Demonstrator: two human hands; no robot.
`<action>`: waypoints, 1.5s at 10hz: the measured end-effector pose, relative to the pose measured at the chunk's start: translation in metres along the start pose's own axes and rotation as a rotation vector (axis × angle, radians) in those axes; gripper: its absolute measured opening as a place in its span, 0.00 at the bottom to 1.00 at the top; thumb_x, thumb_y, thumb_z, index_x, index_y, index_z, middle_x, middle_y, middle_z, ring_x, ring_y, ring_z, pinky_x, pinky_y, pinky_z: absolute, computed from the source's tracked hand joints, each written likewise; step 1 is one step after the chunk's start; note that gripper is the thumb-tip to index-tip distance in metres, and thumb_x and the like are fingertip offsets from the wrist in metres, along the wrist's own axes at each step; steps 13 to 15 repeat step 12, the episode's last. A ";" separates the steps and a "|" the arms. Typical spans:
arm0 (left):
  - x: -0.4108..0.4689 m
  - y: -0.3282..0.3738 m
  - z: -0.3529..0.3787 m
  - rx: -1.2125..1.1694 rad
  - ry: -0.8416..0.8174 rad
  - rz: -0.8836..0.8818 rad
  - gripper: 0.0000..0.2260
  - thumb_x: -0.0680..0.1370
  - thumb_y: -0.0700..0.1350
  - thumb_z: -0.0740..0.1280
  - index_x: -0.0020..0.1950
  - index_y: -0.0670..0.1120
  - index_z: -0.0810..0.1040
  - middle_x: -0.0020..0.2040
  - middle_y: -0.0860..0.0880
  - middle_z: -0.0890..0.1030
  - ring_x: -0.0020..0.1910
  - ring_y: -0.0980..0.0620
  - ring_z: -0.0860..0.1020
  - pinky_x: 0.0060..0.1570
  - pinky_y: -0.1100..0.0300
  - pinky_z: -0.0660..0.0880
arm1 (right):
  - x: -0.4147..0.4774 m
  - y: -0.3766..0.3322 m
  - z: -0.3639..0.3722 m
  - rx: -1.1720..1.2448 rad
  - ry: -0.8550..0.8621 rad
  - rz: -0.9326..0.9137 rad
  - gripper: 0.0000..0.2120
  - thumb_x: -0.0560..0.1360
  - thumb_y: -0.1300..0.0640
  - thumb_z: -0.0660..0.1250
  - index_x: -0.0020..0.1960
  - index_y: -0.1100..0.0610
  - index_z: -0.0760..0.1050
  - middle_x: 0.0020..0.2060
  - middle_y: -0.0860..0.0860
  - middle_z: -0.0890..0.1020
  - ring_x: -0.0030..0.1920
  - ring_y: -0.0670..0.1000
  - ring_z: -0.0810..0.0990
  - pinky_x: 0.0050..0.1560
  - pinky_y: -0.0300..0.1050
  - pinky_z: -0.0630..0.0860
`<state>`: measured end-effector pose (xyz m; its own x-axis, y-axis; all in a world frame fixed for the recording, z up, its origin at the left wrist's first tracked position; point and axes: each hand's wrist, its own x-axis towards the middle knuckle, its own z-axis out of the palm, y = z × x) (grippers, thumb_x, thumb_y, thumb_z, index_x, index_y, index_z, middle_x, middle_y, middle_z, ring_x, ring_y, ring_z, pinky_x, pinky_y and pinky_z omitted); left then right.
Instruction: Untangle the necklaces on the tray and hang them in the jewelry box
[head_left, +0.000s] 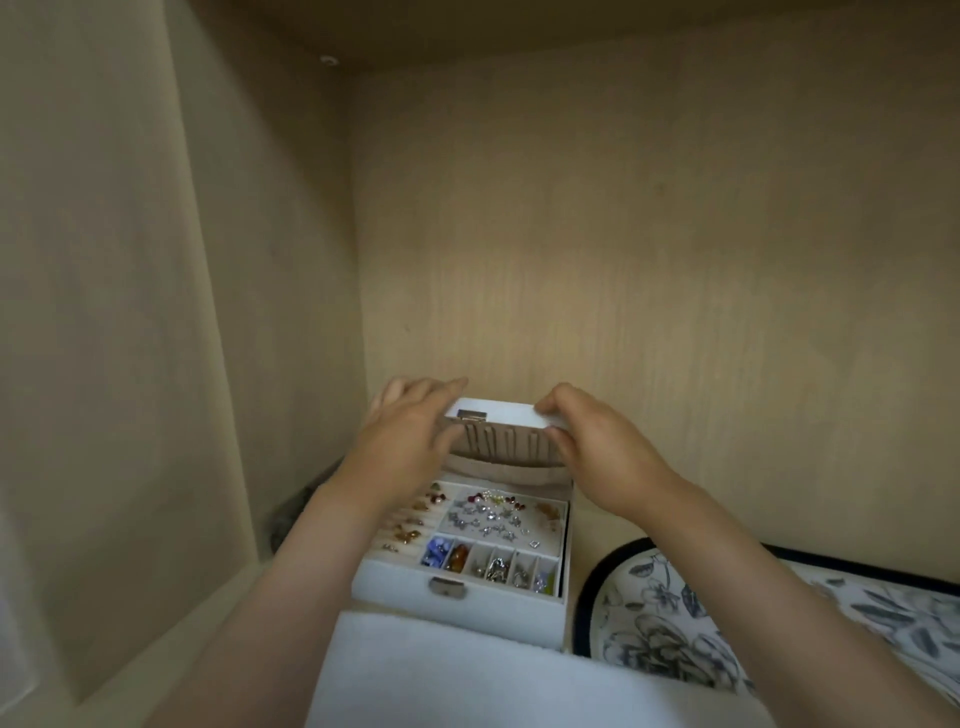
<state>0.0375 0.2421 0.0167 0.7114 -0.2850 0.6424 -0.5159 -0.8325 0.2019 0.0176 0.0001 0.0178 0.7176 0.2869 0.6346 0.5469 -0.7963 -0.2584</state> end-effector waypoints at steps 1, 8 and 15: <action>-0.008 -0.006 -0.020 -0.073 -0.114 -0.064 0.17 0.82 0.50 0.61 0.72 0.56 0.72 0.61 0.58 0.73 0.62 0.58 0.61 0.70 0.51 0.62 | -0.019 -0.011 0.000 0.006 -0.065 -0.034 0.15 0.81 0.60 0.63 0.67 0.51 0.71 0.62 0.46 0.76 0.58 0.47 0.75 0.56 0.42 0.72; -0.114 0.011 0.029 0.009 -0.400 -0.178 0.26 0.82 0.59 0.58 0.79 0.59 0.58 0.80 0.55 0.56 0.79 0.52 0.51 0.76 0.57 0.49 | -0.107 -0.036 0.056 -0.210 -0.381 0.024 0.37 0.79 0.48 0.65 0.81 0.49 0.49 0.81 0.51 0.53 0.80 0.52 0.50 0.79 0.47 0.50; -0.119 0.025 0.021 -0.042 -0.410 -0.213 0.30 0.80 0.59 0.61 0.80 0.58 0.53 0.81 0.54 0.52 0.80 0.53 0.47 0.78 0.54 0.43 | -0.106 -0.041 0.045 -0.066 -0.385 0.099 0.39 0.77 0.47 0.68 0.81 0.46 0.51 0.81 0.48 0.52 0.81 0.49 0.49 0.79 0.50 0.51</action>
